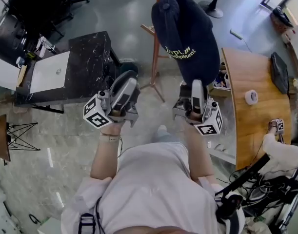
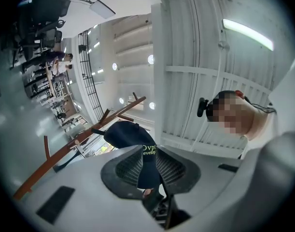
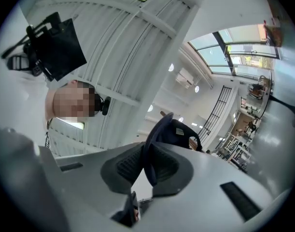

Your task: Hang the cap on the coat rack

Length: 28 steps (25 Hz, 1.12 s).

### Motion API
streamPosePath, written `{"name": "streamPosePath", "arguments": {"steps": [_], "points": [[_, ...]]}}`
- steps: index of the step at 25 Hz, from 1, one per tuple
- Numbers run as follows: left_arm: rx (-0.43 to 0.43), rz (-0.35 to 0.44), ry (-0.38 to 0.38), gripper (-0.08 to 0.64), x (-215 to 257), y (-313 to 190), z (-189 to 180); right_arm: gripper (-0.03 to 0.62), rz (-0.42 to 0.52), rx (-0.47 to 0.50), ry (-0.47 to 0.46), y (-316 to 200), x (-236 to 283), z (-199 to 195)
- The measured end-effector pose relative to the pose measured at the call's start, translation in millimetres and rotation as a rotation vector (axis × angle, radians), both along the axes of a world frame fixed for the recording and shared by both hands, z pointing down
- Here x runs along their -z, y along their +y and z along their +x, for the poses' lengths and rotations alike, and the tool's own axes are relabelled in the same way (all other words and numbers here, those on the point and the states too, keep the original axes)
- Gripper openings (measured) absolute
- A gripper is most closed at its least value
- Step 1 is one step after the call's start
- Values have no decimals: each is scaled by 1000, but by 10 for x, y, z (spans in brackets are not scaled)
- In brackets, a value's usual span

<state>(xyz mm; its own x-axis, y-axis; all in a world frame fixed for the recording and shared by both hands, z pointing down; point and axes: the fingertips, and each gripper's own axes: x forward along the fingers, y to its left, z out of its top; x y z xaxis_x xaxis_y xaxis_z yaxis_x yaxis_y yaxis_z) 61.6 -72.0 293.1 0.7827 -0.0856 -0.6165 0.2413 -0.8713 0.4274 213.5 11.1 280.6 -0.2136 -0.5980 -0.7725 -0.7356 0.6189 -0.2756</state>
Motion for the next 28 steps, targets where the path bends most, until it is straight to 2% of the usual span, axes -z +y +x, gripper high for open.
{"name": "streamPosePath", "arguments": {"steps": [6, 10, 18, 23, 28], "points": [[140, -10, -3, 84, 140, -487, 186, 46, 50, 168, 0, -653, 329, 270], [220, -23, -6, 84, 192, -649, 119, 46, 89, 245, -5, -945, 518, 290], [299, 7, -7, 84, 354, -756, -380, 46, 163, 324, -9, -1206, 851, -198], [342, 35, 7, 84, 515, -961, -703, 46, 189, 360, -12, -1564, 1013, -517], [377, 65, -12, 84, 567, -934, -797, 46, 213, 356, 16, -1647, 1077, -662]]}}
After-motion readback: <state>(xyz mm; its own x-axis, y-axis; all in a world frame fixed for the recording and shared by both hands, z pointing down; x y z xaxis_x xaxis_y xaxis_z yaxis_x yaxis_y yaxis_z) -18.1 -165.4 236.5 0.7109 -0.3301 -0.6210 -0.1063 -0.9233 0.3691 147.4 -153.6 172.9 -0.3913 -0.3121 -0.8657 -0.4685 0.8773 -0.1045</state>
